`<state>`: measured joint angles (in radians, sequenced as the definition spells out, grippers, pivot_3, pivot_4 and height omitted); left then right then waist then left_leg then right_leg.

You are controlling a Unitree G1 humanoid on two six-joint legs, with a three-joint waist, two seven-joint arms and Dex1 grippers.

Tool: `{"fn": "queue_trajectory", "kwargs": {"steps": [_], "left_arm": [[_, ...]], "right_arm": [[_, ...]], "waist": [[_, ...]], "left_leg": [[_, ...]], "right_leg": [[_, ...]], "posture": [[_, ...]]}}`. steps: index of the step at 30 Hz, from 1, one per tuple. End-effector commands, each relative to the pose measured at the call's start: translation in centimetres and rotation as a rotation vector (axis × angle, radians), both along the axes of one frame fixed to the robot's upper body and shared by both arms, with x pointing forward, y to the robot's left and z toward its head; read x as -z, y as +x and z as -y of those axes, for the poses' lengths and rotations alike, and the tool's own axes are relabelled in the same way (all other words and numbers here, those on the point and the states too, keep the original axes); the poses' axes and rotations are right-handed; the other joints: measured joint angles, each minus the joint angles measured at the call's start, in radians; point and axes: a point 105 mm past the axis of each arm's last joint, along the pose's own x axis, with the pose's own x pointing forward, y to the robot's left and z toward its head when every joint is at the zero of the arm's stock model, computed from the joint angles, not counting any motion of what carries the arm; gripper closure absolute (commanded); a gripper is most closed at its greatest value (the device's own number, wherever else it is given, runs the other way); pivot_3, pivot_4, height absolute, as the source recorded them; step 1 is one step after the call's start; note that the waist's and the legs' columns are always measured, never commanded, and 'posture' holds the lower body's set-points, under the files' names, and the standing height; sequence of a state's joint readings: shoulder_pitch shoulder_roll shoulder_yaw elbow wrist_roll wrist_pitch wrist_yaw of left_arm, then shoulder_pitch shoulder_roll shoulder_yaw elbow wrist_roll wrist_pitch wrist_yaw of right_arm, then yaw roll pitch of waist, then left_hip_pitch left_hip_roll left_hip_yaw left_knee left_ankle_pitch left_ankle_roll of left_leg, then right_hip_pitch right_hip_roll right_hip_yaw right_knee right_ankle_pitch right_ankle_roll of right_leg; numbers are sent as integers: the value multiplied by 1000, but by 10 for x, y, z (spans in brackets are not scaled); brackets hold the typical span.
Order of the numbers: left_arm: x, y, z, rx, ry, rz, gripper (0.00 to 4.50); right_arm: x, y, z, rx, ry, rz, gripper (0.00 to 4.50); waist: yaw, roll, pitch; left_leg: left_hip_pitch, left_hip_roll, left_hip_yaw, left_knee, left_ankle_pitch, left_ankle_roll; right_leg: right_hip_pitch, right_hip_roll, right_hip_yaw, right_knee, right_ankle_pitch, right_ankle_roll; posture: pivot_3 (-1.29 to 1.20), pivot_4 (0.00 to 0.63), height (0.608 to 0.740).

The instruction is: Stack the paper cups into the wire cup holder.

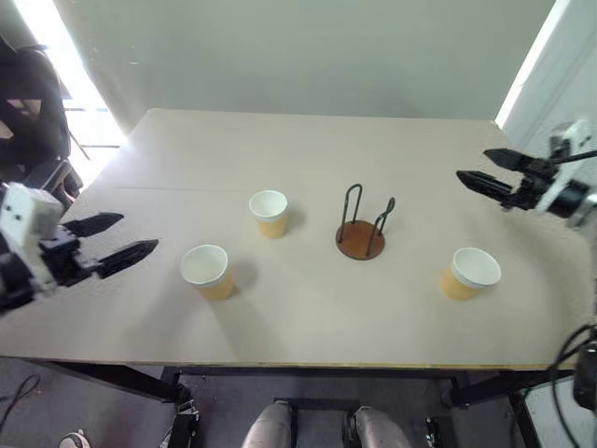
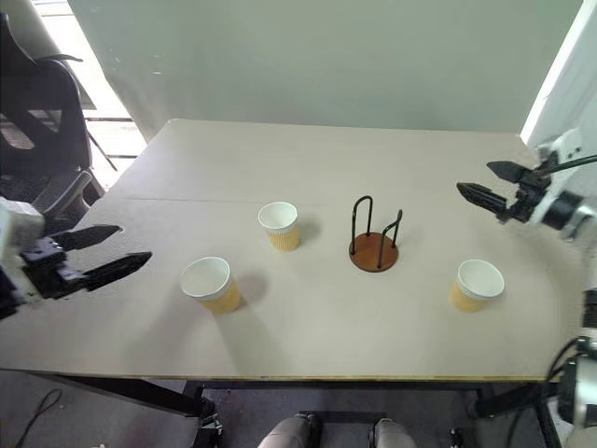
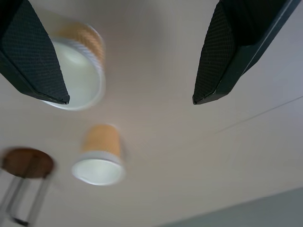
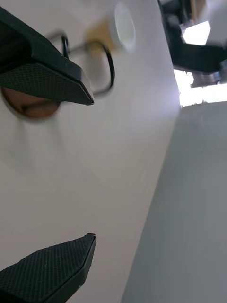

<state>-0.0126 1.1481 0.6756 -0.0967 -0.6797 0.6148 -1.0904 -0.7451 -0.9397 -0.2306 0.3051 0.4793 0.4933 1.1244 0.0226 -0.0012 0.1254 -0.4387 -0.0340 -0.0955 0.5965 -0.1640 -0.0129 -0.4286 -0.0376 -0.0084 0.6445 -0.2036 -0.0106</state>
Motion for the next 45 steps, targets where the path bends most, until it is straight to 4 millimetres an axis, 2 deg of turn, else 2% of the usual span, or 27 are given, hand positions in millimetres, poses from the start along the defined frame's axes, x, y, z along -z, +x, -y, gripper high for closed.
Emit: {"fn": "queue_trajectory", "kwargs": {"steps": [1,3,7,10,12,15,17,20,24,31,37,41,45], "left_arm": [[-20,-11,-17,26,96,-24,27],[-28,-14,-27,37,150,-59,27],[-47,-20,-28,103,189,-85,27],[-59,-29,-15,218,215,-126,27],[-60,-31,-6,283,215,-142,27],[-51,-30,0,316,203,-153,27],[-48,-28,-2,295,184,-146,27],[-40,-27,-1,295,152,-155,27],[-26,-26,5,317,116,-186,27],[-8,-24,2,301,103,-240,27],[-2,-20,6,304,94,-237,27],[-9,-20,12,337,79,-213,27],[-8,-18,13,339,74,-208,27]], "right_arm": [[-16,-16,-1,-61,-41,32,0],[-16,-21,-1,-79,-76,20,0],[-13,-35,-5,-154,-135,-33,0],[-7,-57,-14,-287,-245,-90,0],[-8,-63,-23,-342,-264,-92,0],[-13,-70,-57,-459,-158,-62,0],[-5,-79,-91,-542,-86,-74,0],[12,-72,-122,-464,22,-116,0],[54,-79,-152,-397,58,-230,0],[100,-96,-166,-336,80,-395,0],[139,-55,-157,-23,100,-427,0],[145,-27,-155,123,157,-365,0],[147,-16,-157,167,171,-340,0]], "waist": [[-1,-1,-1],[-1,-1,-1],[-2,0,-1],[-2,0,-1],[-2,-1,-1],[-7,-1,-1],[-16,-1,-1],[-24,-1,-1],[-17,-2,-2],[-3,-4,-3],[-6,-6,-4],[-5,-6,-4],[-6,-6,-4]], "left_leg": [[1,0,0,0,-1,-1],[3,1,0,0,-3,-2],[2,1,0,0,-4,-2],[0,1,0,0,-4,-2],[-2,1,0,0,-4,-2],[-1,1,0,0,-5,-2],[0,1,0,0,-5,-2],[1,3,0,0,-5,-3],[0,4,0,2,-6,-2],[0,4,0,5,-9,-3],[3,5,0,6,-9,-3],[2,7,0,7,-9,-3],[2,12,0,7,-9,-5]], "right_leg": [[1,0,0,-1,0,0],[3,0,0,-1,-4,0],[0,0,1,0,-4,0],[-1,0,1,-1,-5,0],[-2,0,1,-1,-6,1],[-1,0,1,-1,-7,2],[-1,0,1,1,-7,3],[-1,3,1,1,-8,3],[0,5,2,1,-7,6],[0,5,3,1,-6,6],[1,6,4,1,-2,-1],[-1,10,7,1,2,-6],[-3,16,8,1,6,-11]], "posture": [[0,150,740],[0,150,740],[0,150,740],[0,150,740],[0,150,740],[0,150,740],[0,150,740],[0,150,740],[0,150,740],[0,150,740],[0,150,740],[0,150,740],[0,150,740]]}}
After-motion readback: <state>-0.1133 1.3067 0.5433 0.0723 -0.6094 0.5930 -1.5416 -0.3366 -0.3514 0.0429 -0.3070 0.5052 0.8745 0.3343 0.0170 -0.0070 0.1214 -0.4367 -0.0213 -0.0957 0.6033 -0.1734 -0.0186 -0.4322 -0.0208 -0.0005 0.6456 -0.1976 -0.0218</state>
